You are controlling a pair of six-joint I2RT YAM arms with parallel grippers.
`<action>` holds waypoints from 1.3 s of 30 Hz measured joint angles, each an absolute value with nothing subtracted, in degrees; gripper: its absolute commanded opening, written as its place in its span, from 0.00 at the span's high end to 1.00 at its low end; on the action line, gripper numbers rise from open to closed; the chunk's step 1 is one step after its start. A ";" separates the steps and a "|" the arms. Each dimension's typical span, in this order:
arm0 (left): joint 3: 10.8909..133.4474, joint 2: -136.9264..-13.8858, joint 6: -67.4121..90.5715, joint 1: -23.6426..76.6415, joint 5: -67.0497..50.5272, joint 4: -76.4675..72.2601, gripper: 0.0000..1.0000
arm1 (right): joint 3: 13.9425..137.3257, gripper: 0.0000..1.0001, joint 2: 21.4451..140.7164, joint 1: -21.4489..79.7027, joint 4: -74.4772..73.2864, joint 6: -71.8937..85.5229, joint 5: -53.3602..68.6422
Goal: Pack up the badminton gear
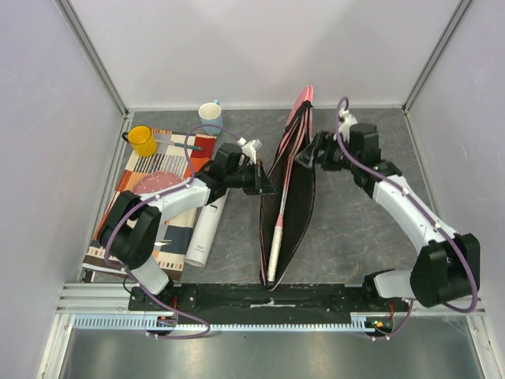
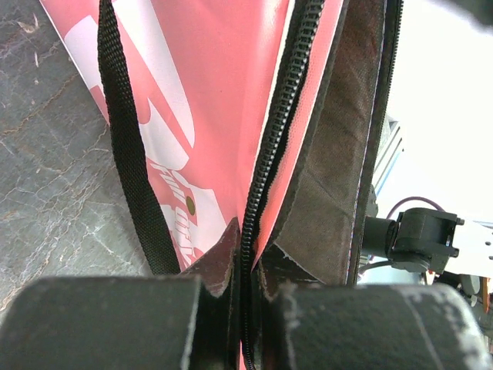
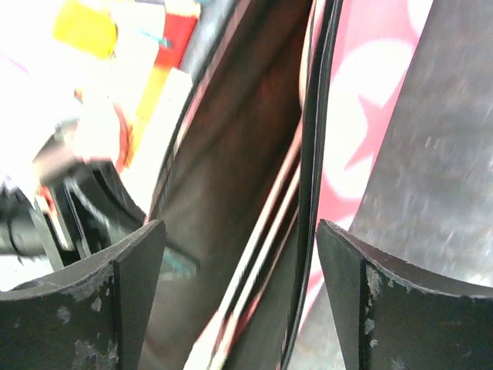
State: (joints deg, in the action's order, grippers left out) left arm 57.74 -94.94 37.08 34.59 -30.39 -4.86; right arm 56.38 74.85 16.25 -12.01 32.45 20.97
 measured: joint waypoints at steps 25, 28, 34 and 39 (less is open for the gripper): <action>57.67 -94.87 37.04 34.35 -30.83 -4.71 0.98 | 72.99 0.53 113.80 -4.03 42.78 68.55 45.30; 57.67 -94.87 37.04 34.20 -31.16 -4.71 0.98 | 73.80 0.55 114.72 -3.90 46.30 70.54 46.06; 57.67 -94.87 37.04 34.09 -31.55 -4.67 0.98 | 74.19 0.58 116.64 -3.92 48.49 72.16 46.70; 57.67 -94.87 37.04 34.09 -31.62 -4.67 0.98 | 74.30 0.59 117.36 -3.90 48.27 72.01 46.72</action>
State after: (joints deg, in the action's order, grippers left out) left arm 57.67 -94.87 37.04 34.09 -31.62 -4.67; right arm 74.30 117.36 -3.90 48.27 72.01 46.72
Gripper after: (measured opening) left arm 0.080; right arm 0.422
